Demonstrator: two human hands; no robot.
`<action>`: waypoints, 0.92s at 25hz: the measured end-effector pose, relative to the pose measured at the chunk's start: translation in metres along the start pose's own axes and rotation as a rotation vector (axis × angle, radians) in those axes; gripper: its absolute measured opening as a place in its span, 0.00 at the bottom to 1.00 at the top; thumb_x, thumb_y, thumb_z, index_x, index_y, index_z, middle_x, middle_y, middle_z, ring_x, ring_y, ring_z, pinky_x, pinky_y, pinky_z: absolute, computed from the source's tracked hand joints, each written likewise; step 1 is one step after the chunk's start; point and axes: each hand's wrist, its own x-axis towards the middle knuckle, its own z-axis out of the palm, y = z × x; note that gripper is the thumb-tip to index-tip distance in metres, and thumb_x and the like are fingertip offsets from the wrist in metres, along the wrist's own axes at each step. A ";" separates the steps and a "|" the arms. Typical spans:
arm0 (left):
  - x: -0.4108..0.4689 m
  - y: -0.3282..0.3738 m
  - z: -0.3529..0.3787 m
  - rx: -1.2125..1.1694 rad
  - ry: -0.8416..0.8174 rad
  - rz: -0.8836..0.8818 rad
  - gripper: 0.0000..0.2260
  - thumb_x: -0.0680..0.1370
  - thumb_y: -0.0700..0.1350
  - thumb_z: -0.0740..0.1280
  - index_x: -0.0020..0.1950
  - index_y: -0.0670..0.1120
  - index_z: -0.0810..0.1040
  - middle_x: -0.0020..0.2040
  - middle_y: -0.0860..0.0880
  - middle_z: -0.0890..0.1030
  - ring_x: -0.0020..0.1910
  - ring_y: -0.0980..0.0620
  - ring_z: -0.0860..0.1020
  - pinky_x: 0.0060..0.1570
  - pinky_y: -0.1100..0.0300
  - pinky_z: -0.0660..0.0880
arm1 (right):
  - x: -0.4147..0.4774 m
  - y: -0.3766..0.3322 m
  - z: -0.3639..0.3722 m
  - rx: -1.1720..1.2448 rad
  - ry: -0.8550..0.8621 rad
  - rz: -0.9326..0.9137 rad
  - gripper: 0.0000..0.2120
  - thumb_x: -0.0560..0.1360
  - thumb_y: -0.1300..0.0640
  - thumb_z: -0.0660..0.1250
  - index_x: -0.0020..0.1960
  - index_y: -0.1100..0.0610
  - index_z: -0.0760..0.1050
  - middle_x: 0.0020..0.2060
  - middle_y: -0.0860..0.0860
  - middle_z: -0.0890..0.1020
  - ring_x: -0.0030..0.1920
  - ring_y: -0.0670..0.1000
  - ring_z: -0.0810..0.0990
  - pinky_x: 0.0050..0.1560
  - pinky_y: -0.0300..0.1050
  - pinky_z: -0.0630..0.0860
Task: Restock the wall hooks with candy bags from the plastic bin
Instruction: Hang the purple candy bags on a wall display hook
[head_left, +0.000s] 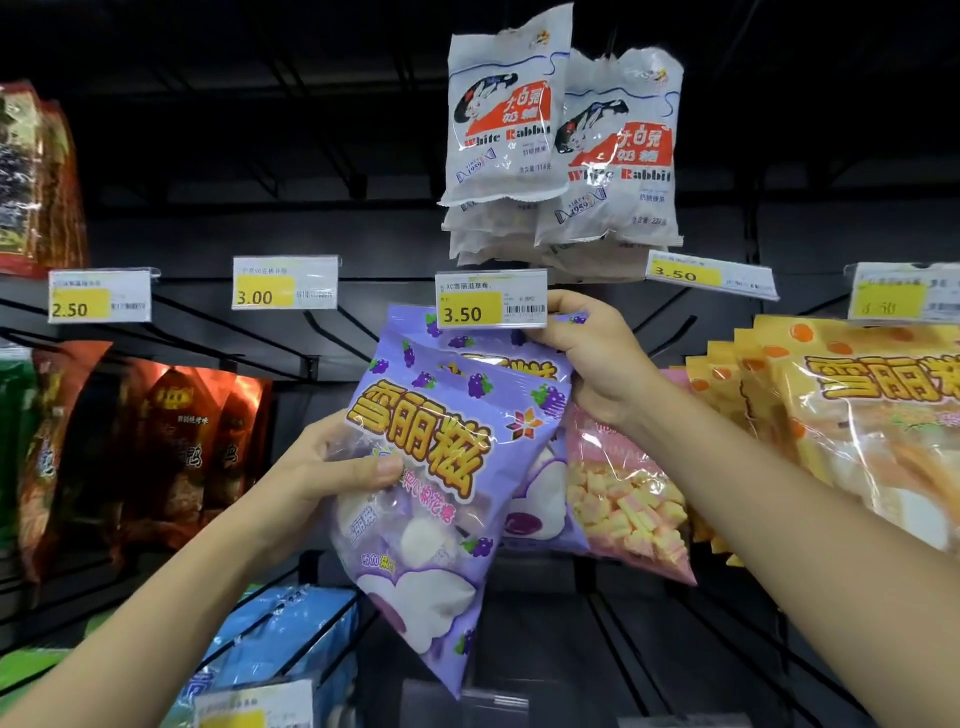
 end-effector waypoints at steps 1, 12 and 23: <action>-0.001 0.000 0.001 0.005 0.006 -0.011 0.21 0.60 0.50 0.82 0.49 0.45 0.84 0.47 0.44 0.87 0.45 0.46 0.86 0.43 0.59 0.81 | -0.002 0.002 -0.001 -0.012 0.002 0.006 0.07 0.74 0.71 0.65 0.44 0.61 0.76 0.37 0.56 0.82 0.30 0.46 0.82 0.32 0.38 0.80; -0.004 0.002 0.002 -0.019 0.053 -0.003 0.13 0.63 0.42 0.73 0.47 0.44 0.84 0.45 0.43 0.88 0.42 0.46 0.86 0.40 0.59 0.81 | 0.004 0.004 0.002 -0.051 0.011 -0.038 0.09 0.72 0.72 0.68 0.42 0.59 0.79 0.30 0.49 0.84 0.29 0.45 0.82 0.32 0.37 0.80; 0.000 0.000 0.005 -0.045 0.088 -0.006 0.18 0.64 0.40 0.72 0.53 0.37 0.79 0.45 0.42 0.87 0.42 0.46 0.86 0.40 0.59 0.81 | 0.002 0.006 -0.008 -0.071 -0.067 -0.141 0.14 0.66 0.71 0.73 0.39 0.53 0.82 0.32 0.47 0.86 0.33 0.47 0.84 0.34 0.39 0.81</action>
